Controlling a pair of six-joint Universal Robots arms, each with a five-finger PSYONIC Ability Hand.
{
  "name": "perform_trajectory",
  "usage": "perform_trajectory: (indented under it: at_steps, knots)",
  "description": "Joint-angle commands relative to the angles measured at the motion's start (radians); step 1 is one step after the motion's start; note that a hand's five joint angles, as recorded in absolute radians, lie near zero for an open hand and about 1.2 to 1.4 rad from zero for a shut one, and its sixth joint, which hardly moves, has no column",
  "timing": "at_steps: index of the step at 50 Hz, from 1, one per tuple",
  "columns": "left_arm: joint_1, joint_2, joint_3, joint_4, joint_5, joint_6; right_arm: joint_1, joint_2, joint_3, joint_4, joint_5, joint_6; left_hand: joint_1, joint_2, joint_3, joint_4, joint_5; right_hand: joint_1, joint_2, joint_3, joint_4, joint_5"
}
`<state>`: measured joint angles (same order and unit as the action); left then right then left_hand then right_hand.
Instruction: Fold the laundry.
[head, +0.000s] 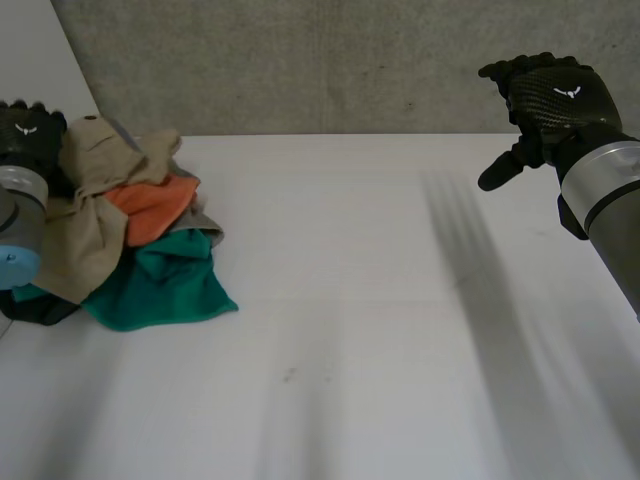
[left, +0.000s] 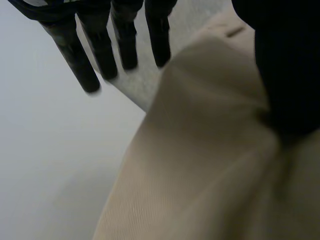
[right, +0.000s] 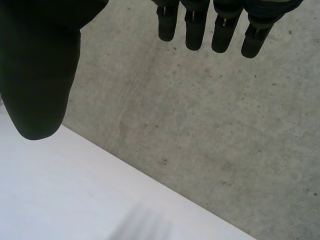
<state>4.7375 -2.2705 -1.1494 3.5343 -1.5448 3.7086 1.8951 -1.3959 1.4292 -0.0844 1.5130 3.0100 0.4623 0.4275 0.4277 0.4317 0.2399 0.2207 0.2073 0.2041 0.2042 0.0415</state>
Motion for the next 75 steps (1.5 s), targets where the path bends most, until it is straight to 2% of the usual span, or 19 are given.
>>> perform_trajectory:
  at_steps: [1,8,15,18,23,29,30,31,32,35,41,46,50,55,58,62,66,70,75]
  knots:
    - [-0.013,-0.041,0.063,0.0,0.003,0.004,-0.004,0.014,-0.001,0.0,0.0,-0.028,0.883,0.918,0.918,0.914,0.931,-0.046,-0.033,-0.03,-0.03,-0.041]
    - [-0.117,0.143,0.053,-0.002,-0.003,-0.036,-0.013,0.014,-0.007,-0.002,0.0,-0.04,0.934,0.969,0.969,0.965,0.982,-0.046,-0.033,-0.03,-0.03,-0.041]
    - [-0.348,0.415,0.011,-0.005,0.04,-0.344,-0.013,0.006,-0.013,-0.002,-0.002,-0.04,0.934,0.969,0.969,0.965,0.982,-0.046,-0.033,-0.03,-0.03,-0.041]
    - [-0.419,0.453,-0.03,-0.008,0.078,-0.413,-0.016,0.002,-0.018,-0.002,-0.002,-0.04,0.934,0.969,0.969,0.965,0.982,-0.046,-0.033,-0.03,-0.03,-0.041]
    - [-0.652,0.344,-0.14,-0.002,0.155,-0.405,-0.025,-0.009,-0.024,-0.003,-0.004,-0.042,0.934,0.969,0.969,0.965,0.982,-0.046,-0.033,-0.03,-0.03,-0.041]
    - [-0.77,0.129,-0.15,-0.015,0.153,-0.287,-0.071,-0.023,-0.027,-0.002,-0.005,-0.042,0.934,0.969,0.969,0.965,0.982,-0.046,-0.033,-0.03,-0.03,-0.041]
    - [-0.783,0.109,-0.15,-0.018,0.152,-0.264,-0.082,-0.026,-0.029,-0.002,-0.005,-0.042,0.806,0.841,0.841,0.837,0.854,-0.046,-0.033,-0.03,-0.03,-0.041]
    - [-0.806,0.076,-0.156,-0.023,0.15,-0.212,-0.088,-0.026,-0.029,-0.002,-0.007,-0.042,0.183,0.218,0.218,0.214,0.231,-0.046,-0.033,-0.03,-0.03,-0.041]
    - [-0.818,0.065,-0.158,-0.023,0.149,-0.185,-0.093,-0.026,-0.03,-0.002,-0.007,-0.042,-0.003,0.032,0.031,0.027,0.045,-0.046,-0.033,-0.03,-0.03,-0.041]
    - [-0.855,0.06,-0.147,-0.02,0.138,-0.096,-0.109,-0.026,-0.038,0.009,-0.02,-0.051,-0.251,-0.216,-0.216,-0.22,-0.203,-0.046,-0.033,-0.03,-0.03,-0.041]
    - [-0.847,0.164,-0.164,-0.025,0.0,-0.064,-0.11,-0.026,-0.052,0.127,-0.088,-0.179,-0.252,-0.217,-0.217,-0.221,-0.204,-0.046,-0.033,-0.03,-0.03,-0.041]
    - [-0.818,0.319,-0.289,-0.043,-0.2,-0.07,-0.094,-0.022,-0.038,0.323,-0.108,-0.463,-0.205,-0.17,-0.17,-0.174,-0.157,-0.046,-0.033,-0.03,-0.03,-0.041]
    - [-0.797,0.423,-0.445,-0.044,-0.274,-0.068,-0.07,-0.022,0.005,0.455,-0.102,-0.607,-0.141,-0.106,-0.106,-0.11,-0.093,-0.046,-0.033,-0.03,-0.03,-0.041]
    - [-0.754,0.476,-0.628,-0.046,-0.265,-0.067,-0.001,-0.015,0.095,0.535,-0.117,-0.634,0.045,0.079,0.079,0.075,0.092,-0.036,-0.023,-0.02,-0.02,-0.032]
    - [-0.717,0.479,-0.717,-0.049,-0.262,-0.07,0.024,-0.015,0.186,0.5,-0.119,-0.625,0.194,0.229,0.229,0.225,0.242,0.02,0.033,0.036,0.036,0.024]
    - [-0.68,0.468,-0.783,-0.049,-0.235,-0.124,0.032,-0.014,0.34,0.378,-0.129,-0.605,0.209,0.244,0.244,0.24,0.257,0.181,0.195,0.198,0.198,0.186]
    - [-0.634,0.454,-0.791,-0.049,-0.147,-0.222,0.032,-0.009,0.428,0.289,-0.14,-0.585,0.203,0.238,0.238,0.234,0.251,0.231,0.245,0.248,0.248,0.236]
    - [-0.58,0.398,-0.771,-0.048,-0.003,-0.303,0.032,-0.005,0.482,0.209,-0.175,-0.563,0.162,0.197,0.197,0.193,0.21,0.208,0.221,0.225,0.224,0.213]
    - [-0.57,0.316,-0.698,-0.048,0.037,-0.302,0.019,0.057,0.497,0.109,-0.186,-0.542,0.127,0.162,0.162,0.158,0.175,0.096,0.11,0.113,0.113,0.101]
